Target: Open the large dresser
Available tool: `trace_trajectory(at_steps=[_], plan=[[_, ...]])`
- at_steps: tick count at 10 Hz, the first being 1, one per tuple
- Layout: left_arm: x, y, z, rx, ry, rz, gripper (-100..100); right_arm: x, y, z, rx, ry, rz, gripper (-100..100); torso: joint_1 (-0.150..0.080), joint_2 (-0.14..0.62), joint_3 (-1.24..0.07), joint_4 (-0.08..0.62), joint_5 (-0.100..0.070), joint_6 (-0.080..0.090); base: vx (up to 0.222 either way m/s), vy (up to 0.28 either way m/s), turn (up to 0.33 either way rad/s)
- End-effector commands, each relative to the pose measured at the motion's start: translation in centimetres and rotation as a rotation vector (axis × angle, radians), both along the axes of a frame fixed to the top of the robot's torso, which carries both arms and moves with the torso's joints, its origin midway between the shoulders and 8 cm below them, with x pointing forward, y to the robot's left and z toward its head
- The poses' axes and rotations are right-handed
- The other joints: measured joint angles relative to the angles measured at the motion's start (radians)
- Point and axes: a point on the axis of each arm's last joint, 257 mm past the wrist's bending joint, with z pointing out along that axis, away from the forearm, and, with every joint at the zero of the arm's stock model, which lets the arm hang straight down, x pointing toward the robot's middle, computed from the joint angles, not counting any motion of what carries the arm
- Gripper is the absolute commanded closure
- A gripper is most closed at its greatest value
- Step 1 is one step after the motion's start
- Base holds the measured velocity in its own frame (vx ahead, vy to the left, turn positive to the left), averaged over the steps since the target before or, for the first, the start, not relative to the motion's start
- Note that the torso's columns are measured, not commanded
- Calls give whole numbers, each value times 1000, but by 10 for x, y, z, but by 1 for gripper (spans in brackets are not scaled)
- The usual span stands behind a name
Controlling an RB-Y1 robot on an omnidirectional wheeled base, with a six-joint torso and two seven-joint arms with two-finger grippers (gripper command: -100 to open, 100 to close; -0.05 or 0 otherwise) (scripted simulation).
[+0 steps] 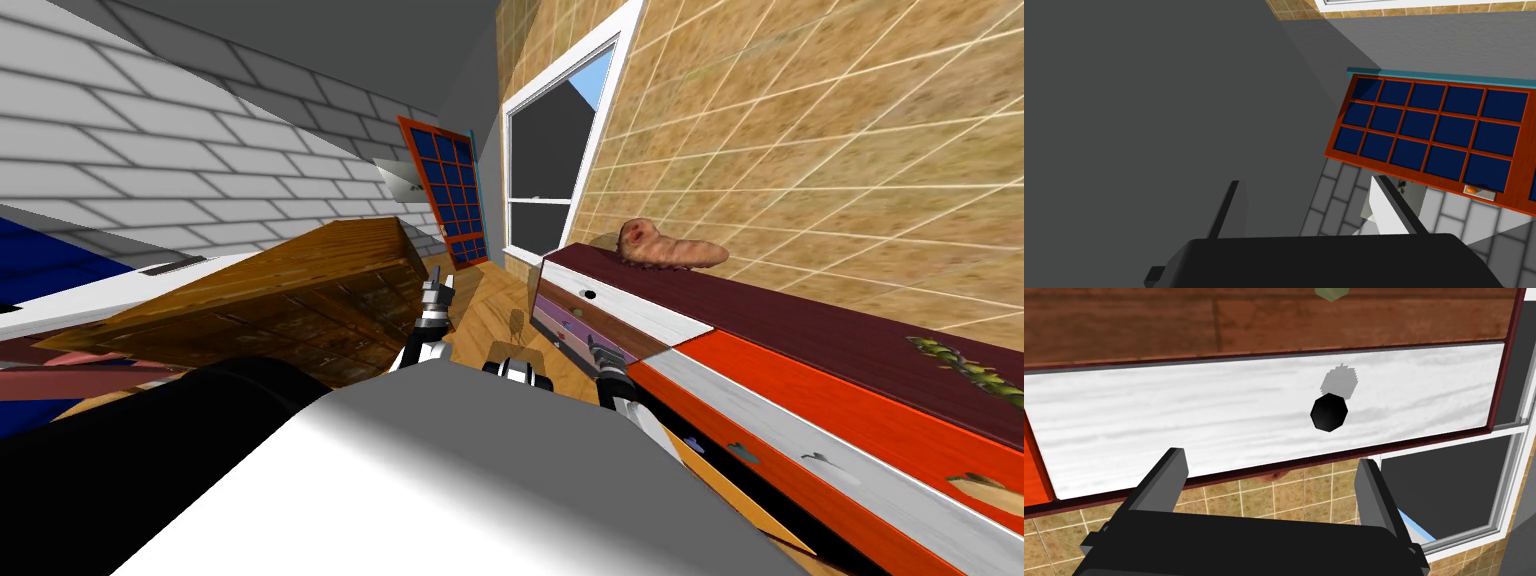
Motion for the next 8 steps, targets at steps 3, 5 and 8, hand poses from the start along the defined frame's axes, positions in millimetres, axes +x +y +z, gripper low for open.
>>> trace_trajectory(at_steps=[3, 5, 8], plan=[[0, 0, 0, 0, 0, 0, 0, -14, -35, -21, -198, 99, -59, -100, 0, -1, 0, 0, 0, 0, 67, 29, 83], [0, 0, 0, 0, 0, 0, 0, -22, -52, -29, -288, 143, -86, -100, 0, -1, 0, 0, 0, -1, 72, 30, 99], [0, 0, 0, 0, 0, 0, 0, -39, -83, -43, -440, 227, -138, -100, -1, 1, 1, 0, 0, 0, 71, 13, 106]])
